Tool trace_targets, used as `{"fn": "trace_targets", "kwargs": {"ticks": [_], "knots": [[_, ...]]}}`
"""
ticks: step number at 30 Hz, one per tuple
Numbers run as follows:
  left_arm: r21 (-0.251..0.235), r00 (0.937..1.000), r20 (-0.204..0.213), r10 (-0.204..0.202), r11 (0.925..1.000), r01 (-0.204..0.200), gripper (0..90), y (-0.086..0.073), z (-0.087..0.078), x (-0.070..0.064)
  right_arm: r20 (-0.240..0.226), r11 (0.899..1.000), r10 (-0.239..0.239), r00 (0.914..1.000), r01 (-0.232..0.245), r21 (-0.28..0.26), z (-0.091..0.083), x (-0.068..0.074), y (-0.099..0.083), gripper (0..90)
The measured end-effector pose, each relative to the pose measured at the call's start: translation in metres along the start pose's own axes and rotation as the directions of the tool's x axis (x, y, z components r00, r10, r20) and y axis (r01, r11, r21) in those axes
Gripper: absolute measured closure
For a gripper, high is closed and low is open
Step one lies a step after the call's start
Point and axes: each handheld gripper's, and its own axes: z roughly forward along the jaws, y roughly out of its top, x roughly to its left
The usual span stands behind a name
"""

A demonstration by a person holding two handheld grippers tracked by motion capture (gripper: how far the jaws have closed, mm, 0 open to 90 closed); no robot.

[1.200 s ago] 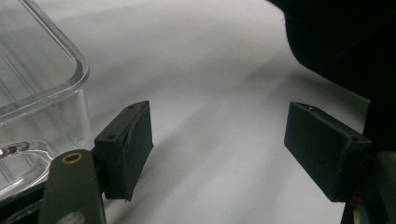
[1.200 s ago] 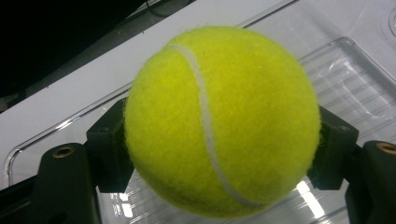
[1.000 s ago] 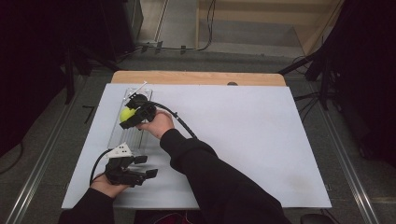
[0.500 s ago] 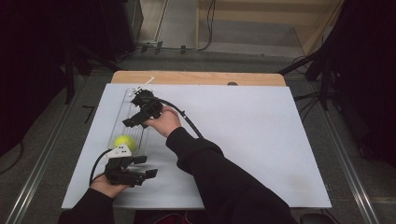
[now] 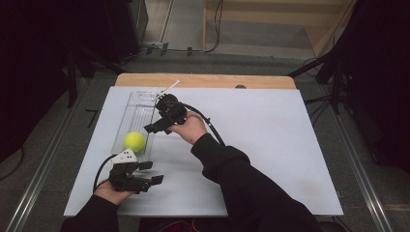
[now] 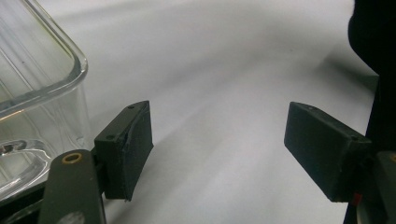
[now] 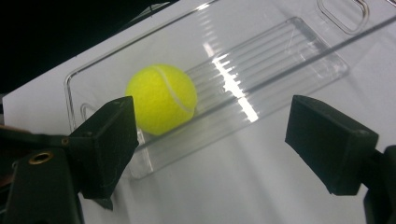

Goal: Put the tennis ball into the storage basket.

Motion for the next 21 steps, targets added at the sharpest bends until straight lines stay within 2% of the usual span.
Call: {"fn": "trace_targets", "kwargs": {"ticks": [21], "knots": [[-0.012, 0.9999, -0.009, -0.008, 0.9999, 0.007, 24.0, 0.000, 0.000, 0.000, 0.017, 1.000, 0.011, 0.9998, -0.011, -0.009, -0.035, -0.010, -0.047, 17.4]]}}
